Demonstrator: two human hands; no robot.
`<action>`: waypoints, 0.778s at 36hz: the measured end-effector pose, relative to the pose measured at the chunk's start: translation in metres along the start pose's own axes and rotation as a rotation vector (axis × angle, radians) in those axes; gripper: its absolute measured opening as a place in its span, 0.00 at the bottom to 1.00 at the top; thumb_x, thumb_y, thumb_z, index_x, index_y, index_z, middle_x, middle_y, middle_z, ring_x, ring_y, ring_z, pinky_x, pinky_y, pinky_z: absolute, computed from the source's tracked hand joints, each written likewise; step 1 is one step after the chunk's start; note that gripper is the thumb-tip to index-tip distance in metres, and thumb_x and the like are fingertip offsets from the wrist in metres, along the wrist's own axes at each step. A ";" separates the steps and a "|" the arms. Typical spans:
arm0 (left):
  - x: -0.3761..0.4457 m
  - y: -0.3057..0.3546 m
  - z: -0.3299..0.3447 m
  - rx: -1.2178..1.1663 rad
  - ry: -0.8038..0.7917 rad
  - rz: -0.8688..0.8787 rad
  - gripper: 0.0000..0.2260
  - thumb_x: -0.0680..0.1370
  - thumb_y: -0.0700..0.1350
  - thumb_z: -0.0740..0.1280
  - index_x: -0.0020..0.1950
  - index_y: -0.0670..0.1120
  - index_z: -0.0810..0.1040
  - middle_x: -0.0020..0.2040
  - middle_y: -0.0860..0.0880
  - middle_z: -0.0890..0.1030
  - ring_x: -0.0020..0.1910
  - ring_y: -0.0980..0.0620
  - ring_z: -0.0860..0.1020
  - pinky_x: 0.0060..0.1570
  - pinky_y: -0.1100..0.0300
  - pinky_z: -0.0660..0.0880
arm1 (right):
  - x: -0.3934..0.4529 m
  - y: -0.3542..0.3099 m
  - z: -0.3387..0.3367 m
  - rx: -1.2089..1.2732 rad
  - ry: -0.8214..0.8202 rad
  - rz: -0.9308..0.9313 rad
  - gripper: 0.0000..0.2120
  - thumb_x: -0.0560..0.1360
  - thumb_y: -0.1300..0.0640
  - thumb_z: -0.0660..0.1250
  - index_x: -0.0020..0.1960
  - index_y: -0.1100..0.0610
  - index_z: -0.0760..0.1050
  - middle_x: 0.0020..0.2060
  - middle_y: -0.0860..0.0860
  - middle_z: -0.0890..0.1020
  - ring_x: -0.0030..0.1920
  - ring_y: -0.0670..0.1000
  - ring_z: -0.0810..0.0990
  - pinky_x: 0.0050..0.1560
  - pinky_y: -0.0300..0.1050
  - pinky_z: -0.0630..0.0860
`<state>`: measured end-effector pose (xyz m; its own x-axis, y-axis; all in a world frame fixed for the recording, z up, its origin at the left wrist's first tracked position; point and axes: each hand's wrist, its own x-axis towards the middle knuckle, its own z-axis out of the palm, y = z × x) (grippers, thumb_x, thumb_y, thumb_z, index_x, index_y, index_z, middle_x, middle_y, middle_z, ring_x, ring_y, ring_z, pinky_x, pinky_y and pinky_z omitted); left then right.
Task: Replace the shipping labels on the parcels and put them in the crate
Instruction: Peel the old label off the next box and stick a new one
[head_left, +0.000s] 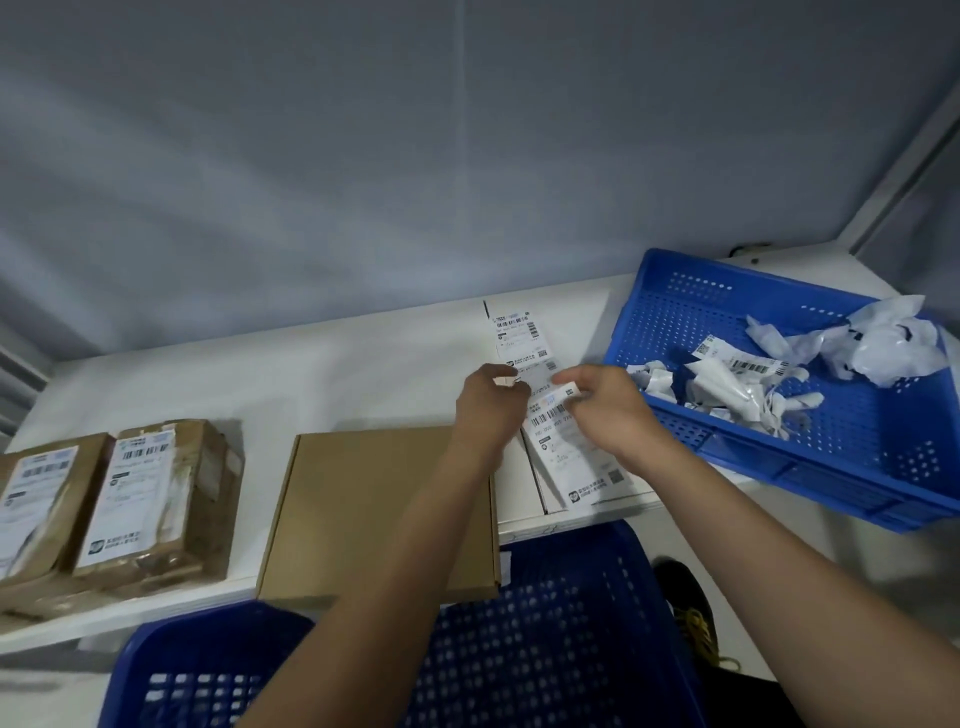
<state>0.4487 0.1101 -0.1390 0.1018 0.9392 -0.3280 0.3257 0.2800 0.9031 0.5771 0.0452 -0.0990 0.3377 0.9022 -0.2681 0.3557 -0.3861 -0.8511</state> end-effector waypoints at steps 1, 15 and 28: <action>-0.006 0.002 0.001 0.016 0.024 0.033 0.12 0.80 0.41 0.66 0.63 0.48 0.78 0.45 0.51 0.81 0.37 0.56 0.78 0.32 0.70 0.72 | 0.000 0.000 -0.001 -0.008 0.017 -0.020 0.20 0.79 0.72 0.62 0.66 0.55 0.78 0.67 0.54 0.75 0.39 0.39 0.75 0.27 0.26 0.70; -0.026 0.012 0.003 -0.512 -0.065 -0.180 0.04 0.83 0.37 0.66 0.56 0.42 0.79 0.43 0.44 0.82 0.41 0.44 0.81 0.46 0.51 0.81 | 0.002 0.001 -0.009 -0.052 0.103 -0.186 0.13 0.81 0.67 0.62 0.56 0.52 0.80 0.53 0.50 0.81 0.36 0.45 0.76 0.28 0.30 0.68; -0.018 0.008 0.007 -0.711 -0.124 -0.255 0.07 0.77 0.31 0.71 0.53 0.37 0.81 0.44 0.41 0.84 0.37 0.46 0.83 0.34 0.58 0.82 | 0.009 0.004 -0.008 -0.141 0.139 -0.218 0.11 0.80 0.64 0.66 0.60 0.52 0.73 0.49 0.52 0.81 0.49 0.50 0.78 0.37 0.33 0.68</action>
<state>0.4564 0.0937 -0.1280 0.2228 0.8110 -0.5410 -0.3259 0.5850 0.7427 0.5886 0.0500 -0.1009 0.3527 0.9356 -0.0129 0.5476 -0.2176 -0.8080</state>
